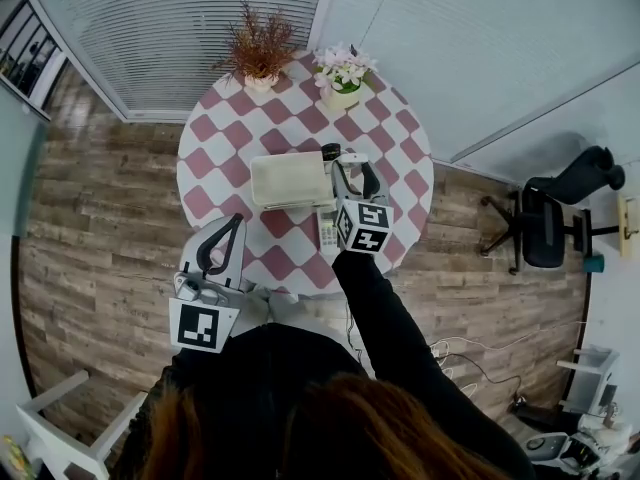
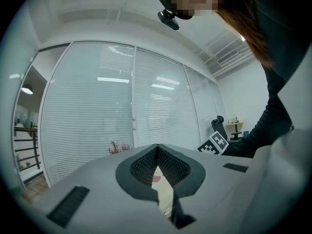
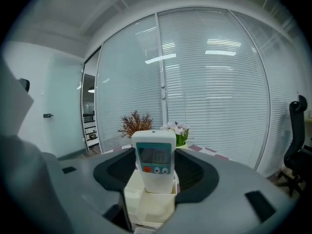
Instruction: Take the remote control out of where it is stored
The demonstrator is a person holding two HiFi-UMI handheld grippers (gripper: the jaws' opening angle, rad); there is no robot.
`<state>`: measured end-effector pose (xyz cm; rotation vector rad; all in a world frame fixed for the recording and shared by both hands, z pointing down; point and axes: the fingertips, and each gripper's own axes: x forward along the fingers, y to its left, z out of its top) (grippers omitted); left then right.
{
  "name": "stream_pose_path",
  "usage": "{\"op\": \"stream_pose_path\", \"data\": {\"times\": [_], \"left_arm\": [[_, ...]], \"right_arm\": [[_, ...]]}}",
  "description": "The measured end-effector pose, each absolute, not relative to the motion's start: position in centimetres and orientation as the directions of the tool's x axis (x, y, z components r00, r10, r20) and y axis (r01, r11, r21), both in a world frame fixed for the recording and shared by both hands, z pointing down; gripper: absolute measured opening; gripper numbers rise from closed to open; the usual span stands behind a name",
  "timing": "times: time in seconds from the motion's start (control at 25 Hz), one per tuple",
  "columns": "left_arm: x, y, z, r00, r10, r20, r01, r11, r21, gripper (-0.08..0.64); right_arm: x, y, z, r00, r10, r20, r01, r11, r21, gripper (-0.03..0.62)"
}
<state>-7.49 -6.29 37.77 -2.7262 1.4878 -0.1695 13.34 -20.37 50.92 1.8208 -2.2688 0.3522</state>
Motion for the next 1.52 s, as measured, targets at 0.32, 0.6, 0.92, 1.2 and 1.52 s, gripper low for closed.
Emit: {"op": "stream_pose_path", "data": {"times": [0.32, 0.6, 0.92, 1.2, 1.52], "left_arm": [[-6.7, -5.7, 37.5, 0.564, -0.823, 0.066, -0.819, -0.568, -0.081, 0.006], [-6.4, -5.6, 37.4, 0.571, -0.818, 0.062, -0.815, -0.575, -0.076, 0.006], [-6.2, -5.8, 37.5, 0.575, -0.816, 0.064, -0.812, -0.579, -0.077, 0.006], [-5.9, -5.8, 37.4, 0.580, -0.812, 0.057, -0.809, -0.583, -0.073, 0.006], [-5.7, -5.8, 37.6, 0.581, -0.811, 0.063, -0.808, -0.585, -0.075, 0.006]], "right_arm": [[14.2, -17.7, 49.0, -0.211, -0.938, 0.275, -0.977, 0.198, -0.073, 0.259], [15.4, -15.7, 48.7, -0.197, -0.940, 0.279, -0.980, 0.177, -0.094, 0.259], [16.6, -13.4, 48.2, -0.185, -0.943, 0.277, -0.983, 0.174, -0.064, 0.259], [17.9, -11.0, 48.3, -0.157, -0.946, 0.284, -0.987, 0.146, -0.059, 0.259], [18.6, -7.9, 51.7, -0.146, -0.920, 0.363, -0.989, 0.141, -0.041, 0.259]]}}
